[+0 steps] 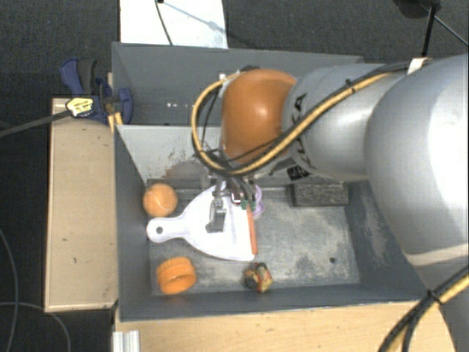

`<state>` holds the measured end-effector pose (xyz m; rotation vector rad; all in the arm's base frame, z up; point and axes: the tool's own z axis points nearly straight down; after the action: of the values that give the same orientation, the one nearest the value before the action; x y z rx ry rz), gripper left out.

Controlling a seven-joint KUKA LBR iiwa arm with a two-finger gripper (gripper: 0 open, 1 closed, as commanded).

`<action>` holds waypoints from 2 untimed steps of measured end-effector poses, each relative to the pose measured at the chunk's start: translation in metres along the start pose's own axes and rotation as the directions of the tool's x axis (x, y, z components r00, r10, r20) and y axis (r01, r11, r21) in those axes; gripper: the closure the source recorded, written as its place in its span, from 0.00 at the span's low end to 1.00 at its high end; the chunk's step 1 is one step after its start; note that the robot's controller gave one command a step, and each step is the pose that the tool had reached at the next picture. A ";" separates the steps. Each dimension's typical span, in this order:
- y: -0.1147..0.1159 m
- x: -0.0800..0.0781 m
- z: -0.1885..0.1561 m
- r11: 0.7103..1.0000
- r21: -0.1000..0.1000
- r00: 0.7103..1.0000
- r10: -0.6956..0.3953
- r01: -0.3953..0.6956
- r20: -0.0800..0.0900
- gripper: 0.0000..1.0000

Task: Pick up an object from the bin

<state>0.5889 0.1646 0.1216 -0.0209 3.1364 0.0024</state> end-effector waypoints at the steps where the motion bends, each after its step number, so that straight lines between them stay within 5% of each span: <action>1: 0.018 -0.002 0.040 0.997 0.004 0.997 0.081 -0.081 -0.004 1.00; 2: 0.018 -0.002 0.040 0.997 0.003 0.997 0.082 -0.082 -0.004 1.00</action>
Offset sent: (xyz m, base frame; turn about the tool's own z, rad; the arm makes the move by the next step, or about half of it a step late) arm 0.0000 0.0000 0.0000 0.0000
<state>0.5912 0.1824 0.0818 0.1083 3.1389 -0.0022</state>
